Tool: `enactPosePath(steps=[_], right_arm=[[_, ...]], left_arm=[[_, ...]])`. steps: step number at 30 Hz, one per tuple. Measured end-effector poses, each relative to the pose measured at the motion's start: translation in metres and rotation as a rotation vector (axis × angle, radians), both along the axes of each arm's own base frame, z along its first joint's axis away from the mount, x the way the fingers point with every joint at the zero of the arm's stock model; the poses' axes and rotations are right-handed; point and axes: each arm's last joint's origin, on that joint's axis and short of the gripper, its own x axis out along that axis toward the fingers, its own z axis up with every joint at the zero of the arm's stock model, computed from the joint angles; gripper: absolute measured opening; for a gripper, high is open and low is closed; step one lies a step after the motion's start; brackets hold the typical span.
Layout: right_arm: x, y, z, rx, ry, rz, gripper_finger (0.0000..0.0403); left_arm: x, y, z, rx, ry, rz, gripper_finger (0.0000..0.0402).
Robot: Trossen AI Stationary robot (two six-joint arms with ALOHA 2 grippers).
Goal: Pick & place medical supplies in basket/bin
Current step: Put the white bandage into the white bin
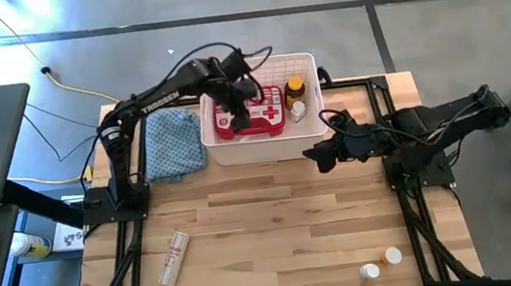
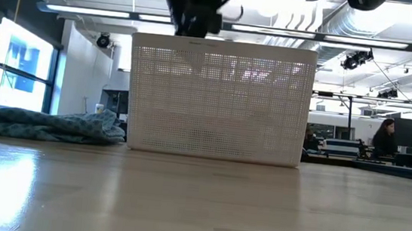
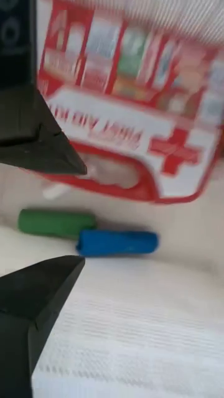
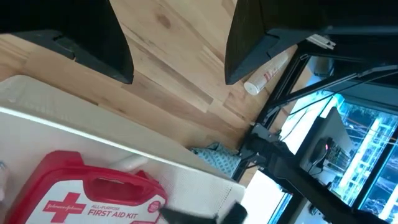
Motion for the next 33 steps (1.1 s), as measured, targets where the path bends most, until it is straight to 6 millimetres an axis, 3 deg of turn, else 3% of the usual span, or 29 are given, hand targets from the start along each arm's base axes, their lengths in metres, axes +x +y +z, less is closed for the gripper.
enactPosePath(steps=[9, 17, 25, 33], right_arm=[[-0.002, 0.01, 0.0, -0.025, 0.0, 0.035, 0.0243], [-0.005, 0.02, 0.0, -0.115, 0.012, 0.09, 0.0243], [-0.01, 0.035, -0.001, -0.146, 0.033, 0.202, 0.0243], [-0.015, 0.049, -0.001, -0.203, 0.045, 0.307, 0.0243]], left_arm=[[-0.02, -0.008, 0.073, 0.05, -0.058, 0.143, 0.0228], [-0.044, -0.031, 0.101, 0.033, 0.034, 0.288, 0.0202], [-0.053, -0.081, 0.121, -0.02, -0.042, 0.373, 0.0178], [-0.057, -0.143, 0.135, -0.069, -0.105, 0.409, 0.0165]])
